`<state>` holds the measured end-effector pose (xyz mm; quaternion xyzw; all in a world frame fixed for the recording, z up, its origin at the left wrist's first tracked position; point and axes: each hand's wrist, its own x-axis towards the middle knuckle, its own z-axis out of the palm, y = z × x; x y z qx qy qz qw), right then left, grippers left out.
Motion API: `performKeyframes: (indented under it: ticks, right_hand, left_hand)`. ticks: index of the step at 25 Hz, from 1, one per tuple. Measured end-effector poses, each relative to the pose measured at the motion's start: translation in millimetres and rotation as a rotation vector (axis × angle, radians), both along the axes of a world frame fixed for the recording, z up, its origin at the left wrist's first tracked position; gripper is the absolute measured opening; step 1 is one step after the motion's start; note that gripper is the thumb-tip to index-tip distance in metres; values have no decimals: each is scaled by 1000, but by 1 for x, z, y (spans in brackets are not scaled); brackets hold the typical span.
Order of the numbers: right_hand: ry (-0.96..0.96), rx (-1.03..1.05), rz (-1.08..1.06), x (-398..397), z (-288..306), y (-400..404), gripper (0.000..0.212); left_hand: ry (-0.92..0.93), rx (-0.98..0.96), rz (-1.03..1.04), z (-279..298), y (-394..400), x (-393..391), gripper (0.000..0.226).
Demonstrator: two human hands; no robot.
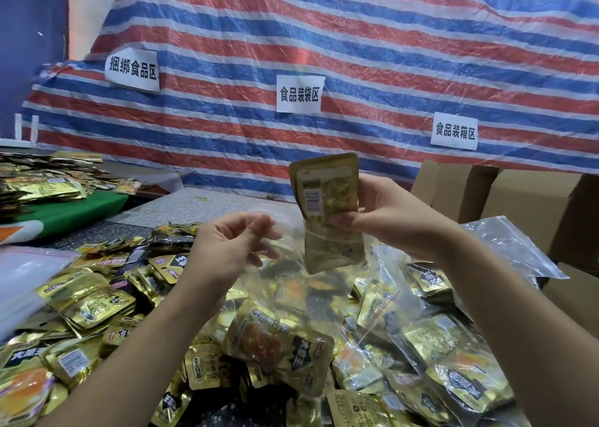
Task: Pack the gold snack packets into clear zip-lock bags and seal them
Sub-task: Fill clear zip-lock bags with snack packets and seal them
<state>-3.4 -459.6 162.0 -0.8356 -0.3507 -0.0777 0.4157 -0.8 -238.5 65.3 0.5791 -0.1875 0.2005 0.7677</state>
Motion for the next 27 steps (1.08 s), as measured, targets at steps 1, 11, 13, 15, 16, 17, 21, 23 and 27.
performKeyframes:
  ticks: [1,11,13,15,16,17,21,23,27]
  right_hand:
    - [1,-42,-3,-2,2,1,35]
    - [-28,-509,-109,-11,9,25,12]
    - [-35,-603,-159,-12,11,30,13]
    - [-23,-711,-182,-14,13,35,9]
    - [-2,-781,-187,-15,14,39,10]
    - [23,-857,-192,-15,14,43,10]
    - [1,-1005,-209,-11,11,53,5]
    - [-28,-957,-219,-9,11,49,4]
    - [-150,-812,-237,-12,16,37,22]
  left_hand:
    - [0,3,6,0,-1,1,26]
    - [-52,74,64,-4,-3,3,34]
    - [-76,105,64,-4,-4,2,32]
    - [-96,129,56,-5,-5,0,31]
    - [-108,141,43,-5,-6,-1,31]
    - [-122,158,33,-5,-7,-2,32]
    - [-136,228,81,-6,-10,-2,36]
    - [-125,234,110,-4,-10,-1,38]
    - [-86,232,164,7,-11,-1,37]
